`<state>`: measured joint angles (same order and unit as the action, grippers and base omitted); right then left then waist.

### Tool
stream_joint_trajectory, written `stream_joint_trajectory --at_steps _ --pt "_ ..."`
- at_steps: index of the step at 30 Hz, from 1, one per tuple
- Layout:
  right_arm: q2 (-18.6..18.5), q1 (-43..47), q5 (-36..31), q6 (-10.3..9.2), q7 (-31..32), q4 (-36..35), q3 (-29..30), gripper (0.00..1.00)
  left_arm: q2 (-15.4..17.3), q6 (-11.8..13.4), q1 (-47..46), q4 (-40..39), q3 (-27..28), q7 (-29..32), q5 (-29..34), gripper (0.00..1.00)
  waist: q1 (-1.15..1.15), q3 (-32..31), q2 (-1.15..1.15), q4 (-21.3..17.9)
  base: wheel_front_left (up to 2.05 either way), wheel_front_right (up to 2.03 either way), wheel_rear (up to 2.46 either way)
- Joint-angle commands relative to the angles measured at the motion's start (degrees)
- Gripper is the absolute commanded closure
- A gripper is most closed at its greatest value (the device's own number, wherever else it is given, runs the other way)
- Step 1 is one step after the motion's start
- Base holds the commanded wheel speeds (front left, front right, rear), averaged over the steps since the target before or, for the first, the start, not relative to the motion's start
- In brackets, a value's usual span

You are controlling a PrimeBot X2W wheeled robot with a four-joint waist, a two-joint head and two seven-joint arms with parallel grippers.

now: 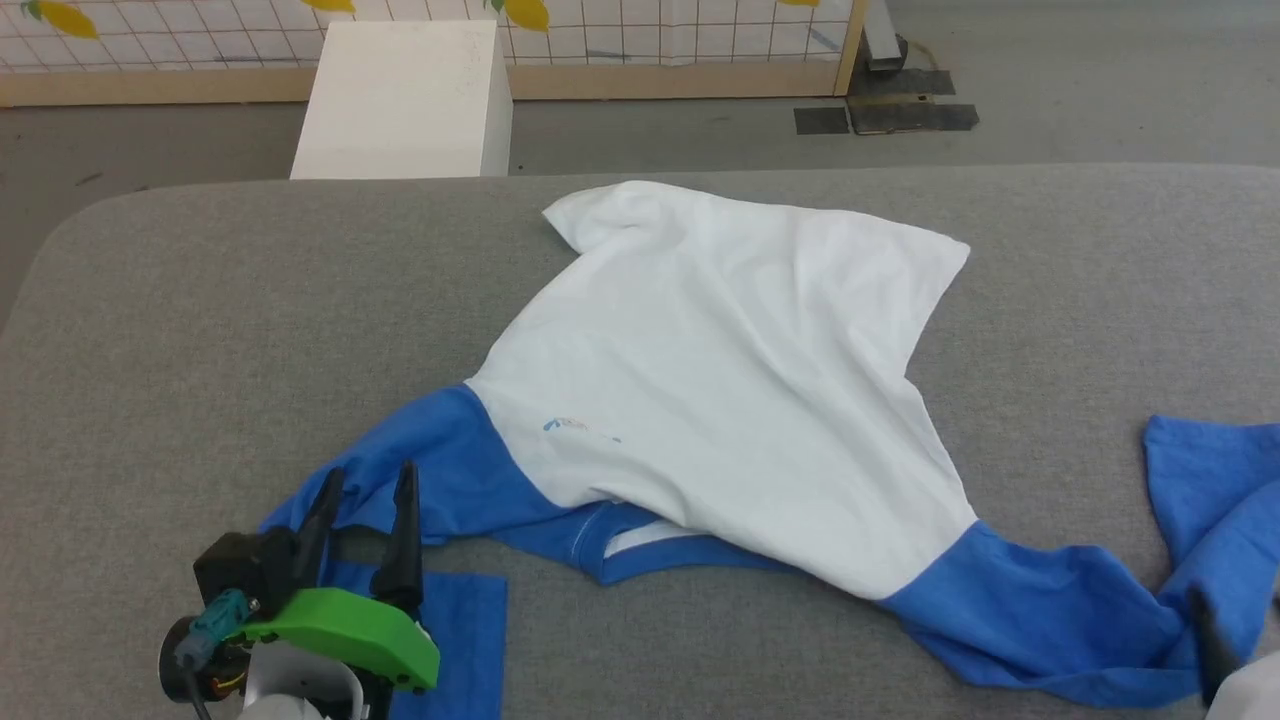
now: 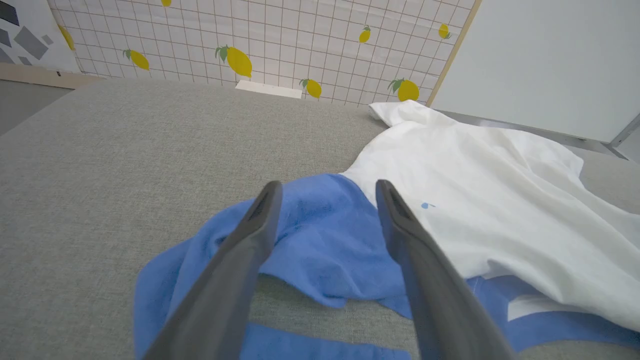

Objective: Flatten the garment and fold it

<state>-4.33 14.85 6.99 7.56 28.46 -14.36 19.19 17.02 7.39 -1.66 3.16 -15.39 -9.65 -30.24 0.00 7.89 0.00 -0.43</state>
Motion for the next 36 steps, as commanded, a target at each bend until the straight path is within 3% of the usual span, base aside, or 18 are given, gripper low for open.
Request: stream_joint_trajectory --at_steps 1,5,10,16,21,22,23,24,25,29,36 --pt "0.6 -2.6 -0.2 -0.08 -3.3 -1.2 0.5 0.0 0.4 0.4 0.9 -0.4 0.0 0.1 0.1 0.0 0.0 0.1 0.0 0.2 0.0 0.0 0.0" --pt "1.3 -7.2 0.8 -0.08 -11.3 -1.6 -2.4 0.0 0.2 0.4 0.3 -1.0 -0.5 -0.7 0.6 0.0 0.0 0.9 0.0 1.3 0.0 0.0 0.0" --pt "0.3 -16.1 2.2 -0.08 -16.2 8.3 -9.4 0.0 -0.9 0.4 -1.8 -0.7 -0.9 -1.9 1.1 0.0 0.0 2.5 0.0 3.4 0.0 0.0 0.0" --pt "-3.5 -27.4 3.8 -0.08 -10.1 23.8 -15.6 0.0 -2.1 -1.2 -5.1 1.8 -1.5 -3.6 1.4 0.0 0.0 5.1 0.0 6.4 0.0 0.0 0.0" --pt "-5.9 -35.0 5.0 -0.08 0.4 34.8 -17.4 0.0 -3.5 -1.6 -6.5 2.7 -2.6 -4.1 1.9 0.0 0.0 7.2 0.0 8.7 0.0 0.0 0.0" --pt "-6.5 -35.9 5.3 -0.08 2.4 36.0 -18.0 0.12 -3.7 -1.7 -6.7 2.9 -2.8 -4.2 2.0 0.0 0.0 7.6 0.0 9.2 0.0 0.0 0.0" --pt "-7.3 -37.0 5.6 -0.08 4.6 37.2 -18.8 0.61 -3.9 -2.0 -7.0 3.2 -3.1 -4.3 2.1 0.0 0.0 7.9 0.0 9.7 0.0 0.0 0.0" --pt "-8.0 -37.7 5.9 -0.08 6.2 37.8 -19.5 0.76 -3.9 -2.3 -7.4 3.7 -3.1 -4.3 2.0 0.0 0.0 8.2 0.0 10.1 0.0 0.0 0.0" --pt "-9.1 -38.6 6.0 -0.08 7.4 38.1 -20.1 1.0 -4.1 -2.6 -7.8 4.3 -3.1 -4.4 1.9 0.0 0.0 8.5 0.0 10.6 0.0 0.0 0.0" --pt "-12.7 -42.4 3.4 -0.08 5.8 37.6 -19.9 1.0 -4.9 -3.1 -8.8 5.2 -3.4 -4.8 2.2 0.0 0.0 9.4 0.0 11.8 0.0 0.0 0.0" --pt "-13.7 -51.6 -2.5 -0.08 -1.4 39.6 -18.6 1.0 -5.4 -3.9 -9.9 6.0 -3.5 -5.0 2.3 0.0 0.0 11.0 0.0 12.9 0.0 0.0 0.0"
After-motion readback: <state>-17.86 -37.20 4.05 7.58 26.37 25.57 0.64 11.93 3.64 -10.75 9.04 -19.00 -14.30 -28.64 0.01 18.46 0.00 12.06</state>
